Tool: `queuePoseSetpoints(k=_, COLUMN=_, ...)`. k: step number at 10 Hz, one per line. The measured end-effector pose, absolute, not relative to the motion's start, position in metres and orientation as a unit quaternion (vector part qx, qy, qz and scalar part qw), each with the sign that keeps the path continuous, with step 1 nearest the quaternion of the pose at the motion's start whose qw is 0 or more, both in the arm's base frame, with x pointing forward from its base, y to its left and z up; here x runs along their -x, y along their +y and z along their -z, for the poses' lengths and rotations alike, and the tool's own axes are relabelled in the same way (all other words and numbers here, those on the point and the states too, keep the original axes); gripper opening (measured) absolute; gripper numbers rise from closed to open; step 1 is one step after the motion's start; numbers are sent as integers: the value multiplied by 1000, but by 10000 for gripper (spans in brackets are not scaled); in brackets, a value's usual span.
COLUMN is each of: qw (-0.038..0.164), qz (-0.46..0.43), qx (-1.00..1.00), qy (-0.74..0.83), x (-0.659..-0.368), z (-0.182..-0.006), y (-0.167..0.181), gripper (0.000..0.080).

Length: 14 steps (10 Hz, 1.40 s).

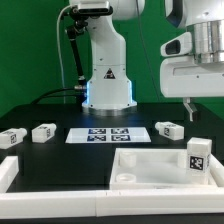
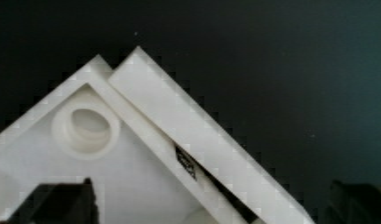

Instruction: Assemble square table

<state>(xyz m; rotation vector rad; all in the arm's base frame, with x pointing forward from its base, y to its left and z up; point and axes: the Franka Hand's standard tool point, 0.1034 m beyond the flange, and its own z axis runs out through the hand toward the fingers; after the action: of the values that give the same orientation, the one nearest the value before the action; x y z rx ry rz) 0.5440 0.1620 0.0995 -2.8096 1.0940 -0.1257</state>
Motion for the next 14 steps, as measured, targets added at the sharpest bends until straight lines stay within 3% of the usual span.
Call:
queuePoseSetpoints(k=4, qw=54, qz=49, qx=965, qy=253, x=-542, z=-99, y=163, gripper=648)
queuePoseSetpoints(k=8, qw=44, qz=38, qx=992, qy=115, x=-473, z=-88, y=171, gripper=648)
queuePoseSetpoints(k=13, qw=33, qz=41, qx=998, qy=-36, x=-474, z=-85, y=166, gripper=648)
queuePoseSetpoints(k=14, qw=29, qz=30, qx=998, qy=-52, x=-461, z=-75, y=161, gripper=648)
